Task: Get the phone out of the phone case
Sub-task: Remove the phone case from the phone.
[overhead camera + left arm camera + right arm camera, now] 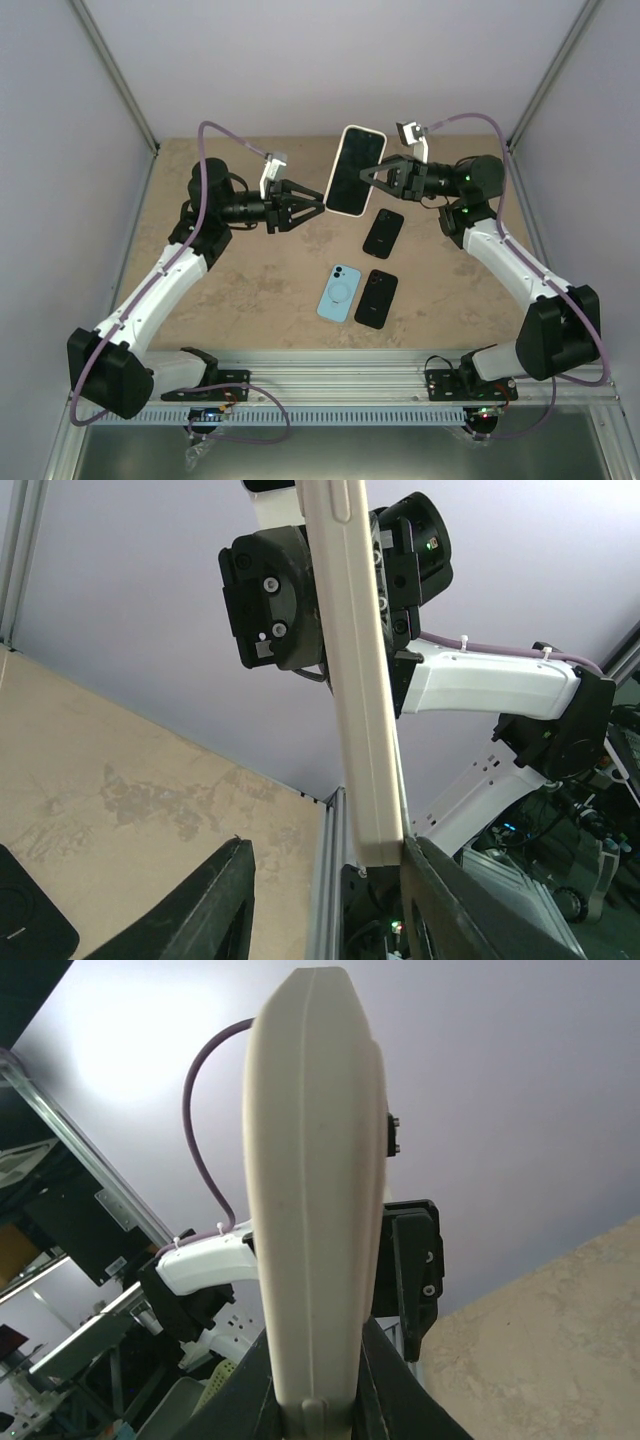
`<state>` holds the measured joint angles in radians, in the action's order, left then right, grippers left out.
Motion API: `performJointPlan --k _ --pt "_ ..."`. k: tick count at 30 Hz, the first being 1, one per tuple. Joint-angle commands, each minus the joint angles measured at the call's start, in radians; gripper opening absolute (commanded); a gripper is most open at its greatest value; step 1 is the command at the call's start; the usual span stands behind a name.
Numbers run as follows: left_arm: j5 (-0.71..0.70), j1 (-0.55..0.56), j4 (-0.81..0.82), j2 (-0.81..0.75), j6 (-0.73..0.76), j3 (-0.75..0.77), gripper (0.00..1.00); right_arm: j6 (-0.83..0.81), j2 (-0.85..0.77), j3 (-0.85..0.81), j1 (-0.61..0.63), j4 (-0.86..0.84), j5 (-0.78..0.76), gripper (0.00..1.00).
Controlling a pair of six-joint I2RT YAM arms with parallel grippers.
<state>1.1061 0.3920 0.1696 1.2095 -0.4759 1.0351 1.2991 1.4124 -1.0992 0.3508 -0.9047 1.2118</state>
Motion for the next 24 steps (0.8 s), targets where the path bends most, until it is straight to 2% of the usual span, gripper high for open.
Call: performJointPlan --k 1,24 --pt "-0.086 -0.003 -0.025 0.036 0.012 0.005 0.41 0.073 -0.018 -0.009 0.023 -0.136 0.0 0.01" --pt "-0.18 -0.016 -0.094 0.065 0.063 0.007 0.3 0.261 -0.023 0.006 0.059 -0.363 0.005 0.01"
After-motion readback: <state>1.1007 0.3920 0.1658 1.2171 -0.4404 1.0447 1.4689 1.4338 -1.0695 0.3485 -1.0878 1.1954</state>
